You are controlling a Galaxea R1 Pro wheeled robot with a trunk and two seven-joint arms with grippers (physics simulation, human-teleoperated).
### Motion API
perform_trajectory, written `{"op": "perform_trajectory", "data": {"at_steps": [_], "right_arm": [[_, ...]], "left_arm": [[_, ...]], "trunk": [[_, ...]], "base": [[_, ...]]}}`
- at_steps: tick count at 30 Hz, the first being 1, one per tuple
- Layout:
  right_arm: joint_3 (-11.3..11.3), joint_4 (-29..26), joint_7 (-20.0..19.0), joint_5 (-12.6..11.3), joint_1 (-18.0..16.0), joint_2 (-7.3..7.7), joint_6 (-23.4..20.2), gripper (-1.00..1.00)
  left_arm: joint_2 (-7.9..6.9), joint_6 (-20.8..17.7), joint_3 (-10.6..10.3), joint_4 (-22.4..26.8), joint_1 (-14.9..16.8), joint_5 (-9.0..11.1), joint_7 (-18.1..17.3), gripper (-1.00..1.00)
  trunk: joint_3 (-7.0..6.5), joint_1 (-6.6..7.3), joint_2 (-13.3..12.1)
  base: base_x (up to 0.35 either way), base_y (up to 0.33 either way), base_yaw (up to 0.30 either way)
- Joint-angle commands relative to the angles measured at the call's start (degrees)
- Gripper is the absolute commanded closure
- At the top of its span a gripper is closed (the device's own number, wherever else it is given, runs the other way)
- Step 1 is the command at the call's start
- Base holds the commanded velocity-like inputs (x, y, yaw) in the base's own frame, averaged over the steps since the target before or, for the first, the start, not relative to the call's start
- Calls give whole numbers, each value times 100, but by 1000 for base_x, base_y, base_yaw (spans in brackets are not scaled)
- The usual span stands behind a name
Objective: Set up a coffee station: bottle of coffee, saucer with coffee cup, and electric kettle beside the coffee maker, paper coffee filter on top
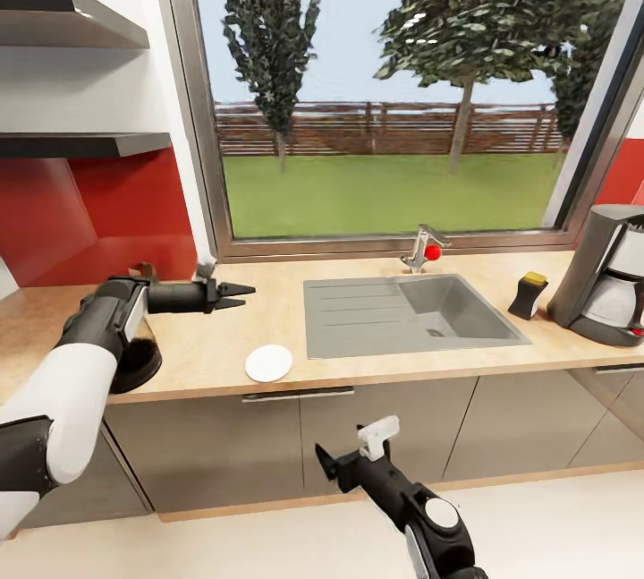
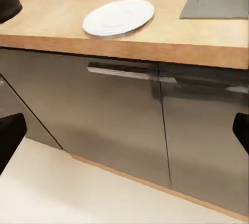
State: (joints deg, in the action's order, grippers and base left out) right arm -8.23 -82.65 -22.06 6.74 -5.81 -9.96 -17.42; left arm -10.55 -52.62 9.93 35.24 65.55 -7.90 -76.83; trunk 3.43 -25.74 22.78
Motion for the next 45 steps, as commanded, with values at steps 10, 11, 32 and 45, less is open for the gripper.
{"op": "perform_trajectory", "data": {"at_steps": [10,11,32,45], "right_arm": [[-47,-356,122,-2782,-1372,-3,-1972,-100],[-44,-345,230,-2854,-1566,-3,-2127,-100],[-74,-298,3570,-6212,-2461,-3,-2802,-100],[-454,12,3551,-6224,-2486,-3,-2798,-100]], "left_arm": [[53,26,-1,4,-56,-65,457,-100],[53,62,9,6,-57,-62,540,-100],[4,332,-88,-104,-157,-146,691,-100],[-95,322,-114,-343,-532,-298,662,-100]], "trunk": [[14,-4,14],[14,-4,14],[14,-4,14],[14,-4,14]], "base": [[0,0,0],[0,0,0],[63,0,0],[309,0,0]]}}
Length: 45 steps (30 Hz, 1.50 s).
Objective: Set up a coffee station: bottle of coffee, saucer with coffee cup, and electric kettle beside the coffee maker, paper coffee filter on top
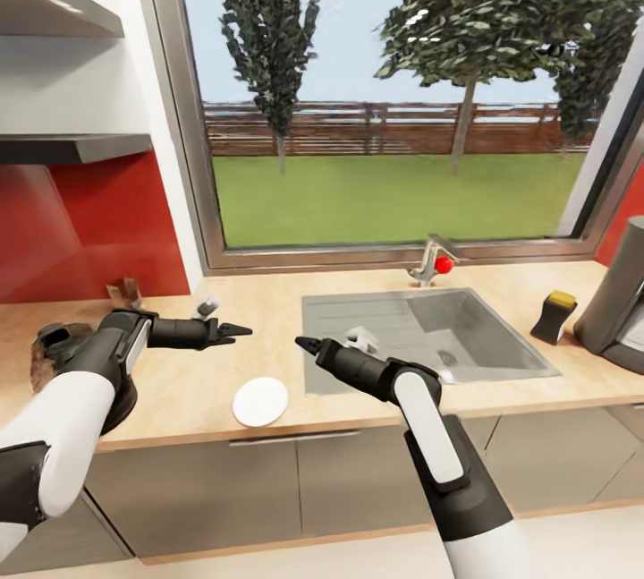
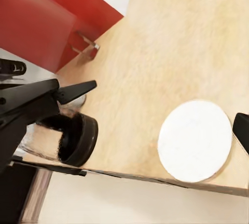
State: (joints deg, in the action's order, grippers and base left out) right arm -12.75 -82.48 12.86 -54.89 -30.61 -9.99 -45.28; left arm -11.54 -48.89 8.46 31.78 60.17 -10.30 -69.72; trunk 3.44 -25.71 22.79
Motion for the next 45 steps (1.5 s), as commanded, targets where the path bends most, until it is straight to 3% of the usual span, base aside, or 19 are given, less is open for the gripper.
{"op": "perform_trajectory", "data": {"at_steps": [1,8,9,16,22,24,25,26,28,45], "right_arm": [[-34,27,52,-64,-6,-1,-8,-100],[-46,252,50,-52,-6,-1,-15,-100],[-49,1898,50,-53,-6,-1,-19,-100],[-59,2613,50,-55,1,-1,-33,-100],[-153,2864,50,-54,2,-1,-33,-100],[-311,2914,46,-55,3,-1,-29,-100],[-585,2947,40,-56,3,-1,-26,-100],[-722,2956,34,-56,3,-1,-24,-100],[-861,2965,26,-57,3,-1,-20,-100],[-952,3165,-59,-61,20,-1,-16,-100]], "left_arm": [[4,-45,33,-15,-27,-60,-40,-100],[3,-38,33,-25,-254,-60,-27,-100],[3,-35,33,-24,-575,-60,-22,-100],[-37,-39,34,-30,-772,-65,291,-100],[-270,-41,37,-40,-782,-54,365,-100],[-320,-42,39,-56,-796,-52,368,-100],[-366,-38,45,-69,-904,-52,376,-100],[-379,-36,46,-72,-975,-51,380,-100],[-389,-34,43,-80,-1046,-51,425,-100],[-340,10,85,-84,-1759,-44,758,-100]], "trunk": [[13,-7,13],[13,-7,13],[13,-7,13],[13,-7,13],[13,-7,13],[13,-7,13],[13,-7,13],[13,-7,13],[13,-7,13],[13,-7,13]], "base": [[329,0,0],[329,0,0],[303,0,0],[83,0,0],[3,0,0],[65,0,0],[235,0,0],[247,0,0],[129,0,0],[9,0,0]]}}
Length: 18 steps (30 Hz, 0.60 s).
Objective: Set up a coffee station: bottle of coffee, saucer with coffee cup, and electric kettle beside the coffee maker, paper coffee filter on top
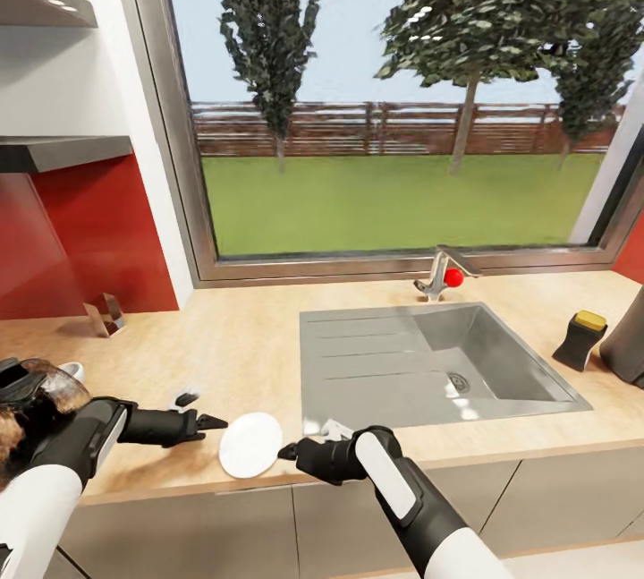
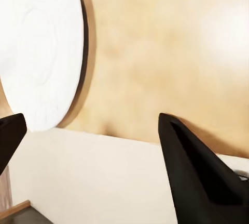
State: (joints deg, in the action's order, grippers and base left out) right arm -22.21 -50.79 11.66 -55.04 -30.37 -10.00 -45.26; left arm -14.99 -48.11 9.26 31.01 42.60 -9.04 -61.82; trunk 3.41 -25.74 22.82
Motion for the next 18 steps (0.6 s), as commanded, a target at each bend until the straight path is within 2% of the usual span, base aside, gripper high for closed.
{"op": "perform_trajectory", "data": {"at_steps": [1,5,10,18], "right_arm": [[-20,-2,60,-47,-4,0,-18,-100],[-167,-1,57,-49,-4,0,-18,-100],[-311,-1,56,-51,-4,0,-18,-100],[-345,-1,56,-51,-4,0,-18,-100]], "left_arm": [[1,-66,11,-7,-24,-168,-6,-100],[-20,-54,36,-4,-120,-162,118,-100],[-34,-45,48,0,-170,-153,182,-100],[-38,-41,58,1,-181,-151,197,-100]], "trunk": [[16,-5,10],[16,-5,10],[16,-5,10],[16,-5,10]], "base": [[0,0,0],[44,0,0],[172,0,0],[126,0,0]]}}
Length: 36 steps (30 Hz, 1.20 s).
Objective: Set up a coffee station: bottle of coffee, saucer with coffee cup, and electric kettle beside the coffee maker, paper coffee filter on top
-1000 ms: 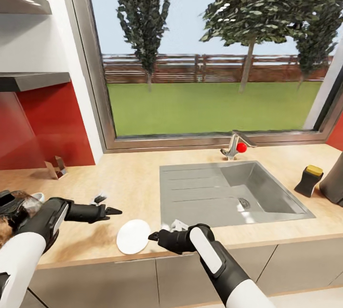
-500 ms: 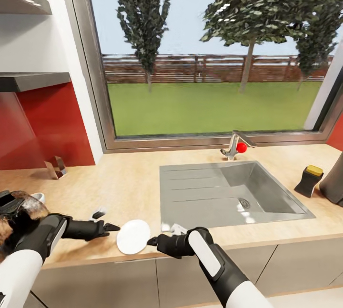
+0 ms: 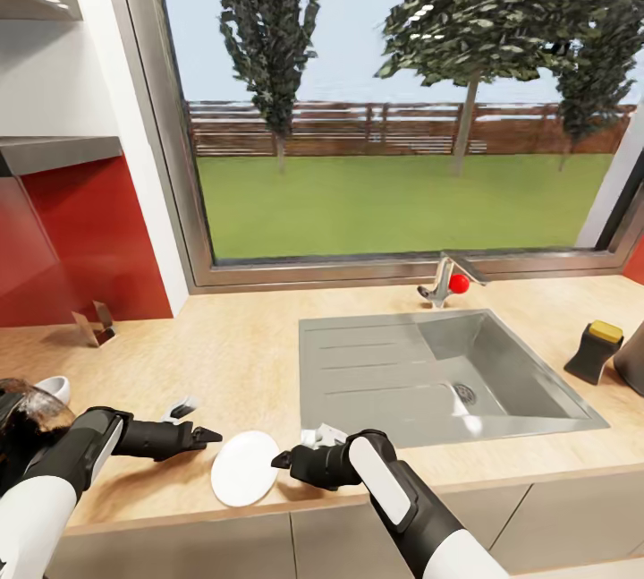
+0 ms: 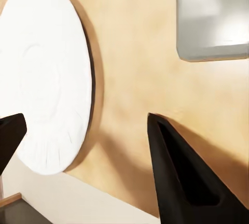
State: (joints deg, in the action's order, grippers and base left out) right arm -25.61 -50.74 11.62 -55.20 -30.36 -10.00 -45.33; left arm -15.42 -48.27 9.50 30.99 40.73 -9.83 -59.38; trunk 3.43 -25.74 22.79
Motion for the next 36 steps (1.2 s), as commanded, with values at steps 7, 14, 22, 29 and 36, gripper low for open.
{"op": "perform_trajectory", "data": {"at_steps": [7,14,22,29,36], "right_arm": [[-12,2,59,-34,-5,0,-11,-100],[-14,30,59,-34,-5,0,-11,-100],[-205,119,46,-34,-5,0,-11,-100],[-403,171,-438,-34,-5,0,-11,-100],[-529,352,-651,-34,-5,0,-11,-100]], "left_arm": [[4,-24,34,4,5,-58,-48,-100],[4,-31,34,-34,5,-49,-65,-100],[4,-27,30,-238,4,-43,-103,-100],[7,-29,28,-363,1,-27,-116,-100],[12,-40,26,-381,3,-19,-125,-100]], "trunk": [[14,-5,13],[14,-5,13],[14,-5,13],[14,-5,13],[14,-5,13]], "base": [[15,0,0],[36,0,0],[3,0,0],[0,0,0],[0,12,0]]}}
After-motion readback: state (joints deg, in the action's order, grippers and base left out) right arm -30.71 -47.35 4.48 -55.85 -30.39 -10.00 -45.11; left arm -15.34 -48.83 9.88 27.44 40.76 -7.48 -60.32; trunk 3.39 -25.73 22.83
